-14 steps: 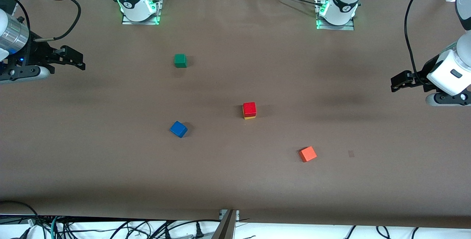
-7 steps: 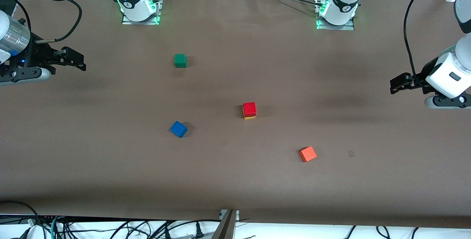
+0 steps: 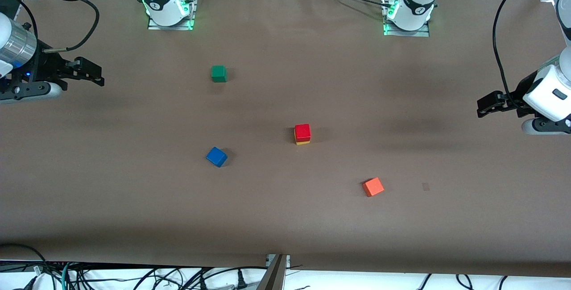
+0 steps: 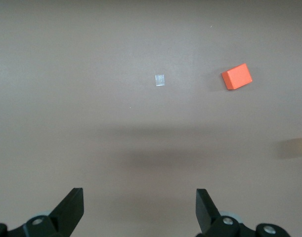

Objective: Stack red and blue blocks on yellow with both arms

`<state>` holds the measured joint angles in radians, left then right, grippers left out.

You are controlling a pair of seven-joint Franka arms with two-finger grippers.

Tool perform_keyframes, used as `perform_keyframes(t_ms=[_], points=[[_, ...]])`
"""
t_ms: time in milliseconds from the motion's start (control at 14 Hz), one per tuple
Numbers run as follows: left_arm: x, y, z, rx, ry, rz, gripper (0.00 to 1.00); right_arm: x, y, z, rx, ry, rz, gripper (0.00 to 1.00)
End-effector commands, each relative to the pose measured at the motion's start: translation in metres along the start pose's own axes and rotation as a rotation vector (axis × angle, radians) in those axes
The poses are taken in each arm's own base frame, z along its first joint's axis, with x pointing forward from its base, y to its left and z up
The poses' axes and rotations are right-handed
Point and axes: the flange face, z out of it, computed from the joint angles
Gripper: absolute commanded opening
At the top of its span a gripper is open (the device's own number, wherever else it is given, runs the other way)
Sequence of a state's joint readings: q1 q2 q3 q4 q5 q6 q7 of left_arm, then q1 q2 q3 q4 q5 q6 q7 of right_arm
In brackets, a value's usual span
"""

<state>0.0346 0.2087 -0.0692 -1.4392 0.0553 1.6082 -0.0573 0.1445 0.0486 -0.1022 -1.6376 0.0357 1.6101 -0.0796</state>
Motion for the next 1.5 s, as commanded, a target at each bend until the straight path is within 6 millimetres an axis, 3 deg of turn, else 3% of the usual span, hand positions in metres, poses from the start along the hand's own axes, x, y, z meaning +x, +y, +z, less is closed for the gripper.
perform_keyframes(t_ms=[0, 215, 502, 645, 932, 1147, 1433], points=[[0.005, -0.001, -0.005, -0.028, 0.006, -0.01, 1.0, 0.002, 0.01, 0.001, 0.021, -0.01, 0.007, 1.0], [0.005, -0.001, -0.005, -0.028, 0.006, -0.01, 1.0, 0.001, -0.012, -0.006, 0.018, 0.003, -0.031, 1.0], [0.004, -0.002, -0.005, -0.026, 0.004, -0.005, 1.0, 0.001, -0.014, -0.009, 0.017, 0.017, -0.032, 1.0], [0.005, -0.002, -0.004, -0.026, 0.003, -0.005, 1.0, 0.002, -0.036, -0.017, 0.0, 0.026, -0.065, 1.0], [0.002, -0.003, -0.009, -0.026, 0.007, -0.002, 1.0, 0.009, -0.038, -0.012, 0.016, 0.027, -0.072, 1.0], [0.003, -0.004, -0.009, -0.027, 0.009, -0.007, 1.0, 0.015, -0.051, -0.005, 0.004, 0.025, -0.101, 1.0], [0.004, 0.008, -0.006, -0.029, 0.006, 0.001, 1.0, 0.017, -0.061, -0.004, 0.004, 0.034, -0.119, 1.0]])
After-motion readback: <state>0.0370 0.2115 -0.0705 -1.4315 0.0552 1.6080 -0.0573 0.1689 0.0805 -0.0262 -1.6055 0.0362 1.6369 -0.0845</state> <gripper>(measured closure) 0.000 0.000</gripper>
